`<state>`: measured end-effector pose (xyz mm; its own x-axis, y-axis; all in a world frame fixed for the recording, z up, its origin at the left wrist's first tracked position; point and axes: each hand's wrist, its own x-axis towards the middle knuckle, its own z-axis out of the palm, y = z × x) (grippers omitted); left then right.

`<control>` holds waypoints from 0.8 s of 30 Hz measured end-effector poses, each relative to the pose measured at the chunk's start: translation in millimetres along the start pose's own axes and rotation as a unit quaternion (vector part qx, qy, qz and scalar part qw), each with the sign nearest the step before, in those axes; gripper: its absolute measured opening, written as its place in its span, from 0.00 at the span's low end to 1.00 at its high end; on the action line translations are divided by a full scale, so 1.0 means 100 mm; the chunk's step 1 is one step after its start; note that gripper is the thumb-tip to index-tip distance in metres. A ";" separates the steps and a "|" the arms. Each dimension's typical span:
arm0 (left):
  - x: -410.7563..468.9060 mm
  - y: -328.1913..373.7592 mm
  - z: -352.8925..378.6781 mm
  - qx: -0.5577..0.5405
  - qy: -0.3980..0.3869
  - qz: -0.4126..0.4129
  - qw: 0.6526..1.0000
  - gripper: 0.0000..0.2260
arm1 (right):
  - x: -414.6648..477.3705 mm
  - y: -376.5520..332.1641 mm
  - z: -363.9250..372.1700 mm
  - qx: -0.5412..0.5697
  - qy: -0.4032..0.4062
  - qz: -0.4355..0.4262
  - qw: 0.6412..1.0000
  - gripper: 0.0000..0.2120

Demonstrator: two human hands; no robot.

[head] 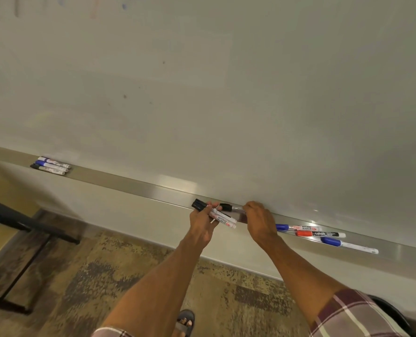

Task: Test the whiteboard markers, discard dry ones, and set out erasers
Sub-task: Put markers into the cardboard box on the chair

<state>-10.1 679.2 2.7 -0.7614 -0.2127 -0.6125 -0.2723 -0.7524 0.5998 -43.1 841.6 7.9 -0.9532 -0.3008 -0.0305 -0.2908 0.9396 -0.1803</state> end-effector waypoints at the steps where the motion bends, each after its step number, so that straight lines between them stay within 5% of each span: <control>1: 0.01 0.00 0.00 -0.001 0.000 -0.001 1.000 0.04 | 0.00 0.00 0.02 0.003 0.000 0.003 1.000 0.10; 14: 0.01 0.01 -0.09 -0.025 -0.001 -0.014 1.000 0.06 | -0.01 0.02 0.05 -0.027 0.030 0.011 0.999 0.12; 24: -0.05 -0.02 -0.10 -0.020 0.005 -0.003 1.000 0.04 | -0.02 -0.20 0.01 0.102 0.063 -0.009 0.993 0.16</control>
<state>0.3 675.9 -0.4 -0.7543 -0.2133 -0.6209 -0.2529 -0.7784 0.5746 -35.6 823.3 10.4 -0.9547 -0.2823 0.0944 -0.2968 0.8780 -0.3756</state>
